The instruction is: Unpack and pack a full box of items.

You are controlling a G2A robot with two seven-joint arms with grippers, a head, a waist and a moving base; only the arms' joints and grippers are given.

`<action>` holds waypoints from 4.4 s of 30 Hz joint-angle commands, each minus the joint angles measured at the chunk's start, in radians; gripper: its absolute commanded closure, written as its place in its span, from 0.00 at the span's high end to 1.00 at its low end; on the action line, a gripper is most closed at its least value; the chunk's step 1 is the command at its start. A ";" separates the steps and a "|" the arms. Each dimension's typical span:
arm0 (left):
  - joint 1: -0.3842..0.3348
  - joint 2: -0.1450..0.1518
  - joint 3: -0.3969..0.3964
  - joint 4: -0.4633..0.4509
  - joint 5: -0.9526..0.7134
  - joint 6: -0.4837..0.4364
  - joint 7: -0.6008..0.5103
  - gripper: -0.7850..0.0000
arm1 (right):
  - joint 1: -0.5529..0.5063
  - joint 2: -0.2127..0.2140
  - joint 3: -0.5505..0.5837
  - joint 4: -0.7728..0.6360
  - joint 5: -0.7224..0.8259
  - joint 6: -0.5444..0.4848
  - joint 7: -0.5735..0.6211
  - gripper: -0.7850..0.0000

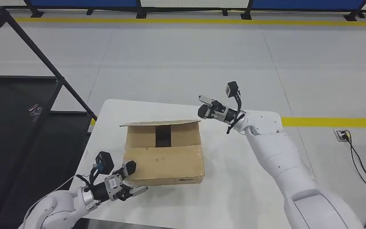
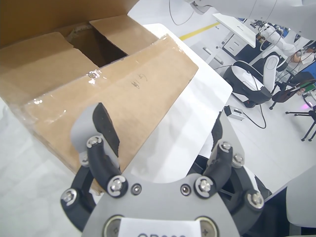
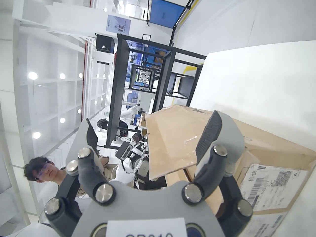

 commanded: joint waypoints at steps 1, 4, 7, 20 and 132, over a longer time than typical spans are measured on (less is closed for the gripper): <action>-0.004 -0.001 0.003 0.004 0.000 -0.001 -0.001 1.00 | -0.002 0.003 -0.005 -0.015 -0.021 0.024 0.004 1.00; -0.009 -0.003 0.006 0.008 0.001 0.005 -0.001 1.00 | -0.013 0.005 -0.008 -0.051 -0.030 0.055 0.030 1.00; -0.010 -0.005 0.007 0.007 0.008 0.011 0.002 1.00 | -0.024 0.011 -0.009 -0.086 -0.041 0.071 0.071 1.00; -0.006 -0.013 0.009 0.008 0.043 0.041 0.023 1.00 | -0.121 0.039 -0.024 -0.303 -0.098 0.175 0.213 1.00; 0.043 -0.105 -0.094 0.209 0.068 0.212 0.181 1.00 | -0.279 0.104 -0.019 -0.512 -0.082 0.183 0.143 1.00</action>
